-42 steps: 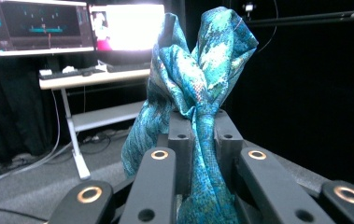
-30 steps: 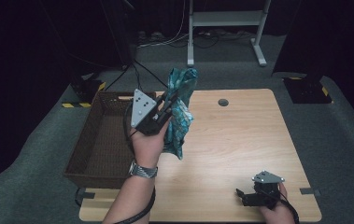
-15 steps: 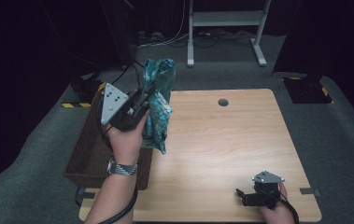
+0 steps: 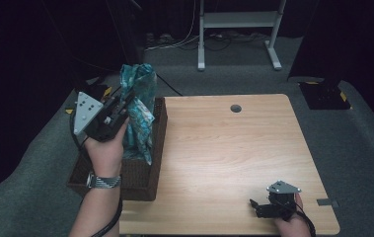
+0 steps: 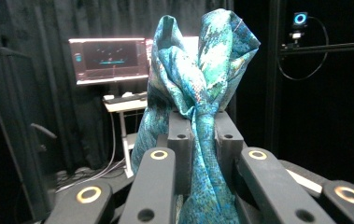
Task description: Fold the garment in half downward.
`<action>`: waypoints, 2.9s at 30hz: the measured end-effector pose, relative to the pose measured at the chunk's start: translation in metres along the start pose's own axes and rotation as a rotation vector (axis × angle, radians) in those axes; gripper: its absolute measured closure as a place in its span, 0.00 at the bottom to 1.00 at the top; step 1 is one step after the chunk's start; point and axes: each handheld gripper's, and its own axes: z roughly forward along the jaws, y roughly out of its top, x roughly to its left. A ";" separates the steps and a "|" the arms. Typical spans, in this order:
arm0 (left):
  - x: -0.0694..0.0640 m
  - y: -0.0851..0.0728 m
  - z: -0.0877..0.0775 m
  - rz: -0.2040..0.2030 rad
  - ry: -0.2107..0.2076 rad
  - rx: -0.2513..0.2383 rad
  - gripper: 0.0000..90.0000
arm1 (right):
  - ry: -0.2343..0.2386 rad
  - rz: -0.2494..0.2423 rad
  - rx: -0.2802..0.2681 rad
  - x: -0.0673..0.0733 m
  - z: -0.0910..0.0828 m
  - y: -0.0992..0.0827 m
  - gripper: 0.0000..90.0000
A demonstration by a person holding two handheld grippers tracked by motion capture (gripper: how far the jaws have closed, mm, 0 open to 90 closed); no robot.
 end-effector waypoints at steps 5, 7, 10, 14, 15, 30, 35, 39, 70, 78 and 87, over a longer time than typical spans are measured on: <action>0.017 -0.004 -0.010 -0.002 0.031 0.011 0.90 | 0.000 0.001 0.000 0.000 0.000 0.000 0.00; 0.024 -0.006 -0.014 0.000 0.044 0.018 0.90 | -0.001 0.003 0.000 0.000 0.000 0.000 0.00; 0.034 -0.009 -0.020 0.000 0.063 0.024 0.90 | -0.001 0.003 0.000 0.000 0.000 0.000 0.00; 0.048 -0.013 -0.028 0.001 0.090 0.031 0.90 | -0.001 0.003 0.000 0.000 0.000 0.000 0.00; 0.050 -0.013 -0.030 0.001 0.094 0.034 0.90 | -0.001 0.003 0.000 0.000 0.000 0.000 0.00; 0.098 -0.040 -0.043 -0.027 0.113 0.107 0.90 | -0.001 0.003 0.000 0.000 0.000 0.000 0.00; 0.108 -0.053 -0.041 -0.038 0.118 0.144 0.90 | -0.001 0.003 0.000 0.000 0.000 0.000 0.00; 0.115 -0.062 -0.040 -0.050 0.120 0.162 0.90 | -0.001 0.003 0.000 0.000 0.000 0.000 0.00; 0.129 -0.109 -0.014 -0.079 0.080 0.357 0.90 | -0.001 0.000 -0.001 -0.001 0.000 0.000 0.00; 0.126 -0.110 -0.015 -0.049 0.074 0.418 0.90 | -0.001 0.001 0.000 -0.001 0.000 0.000 0.00; 0.122 -0.120 -0.013 -0.032 0.106 0.500 0.90 | 0.005 -0.004 -0.001 -0.001 0.001 0.000 0.00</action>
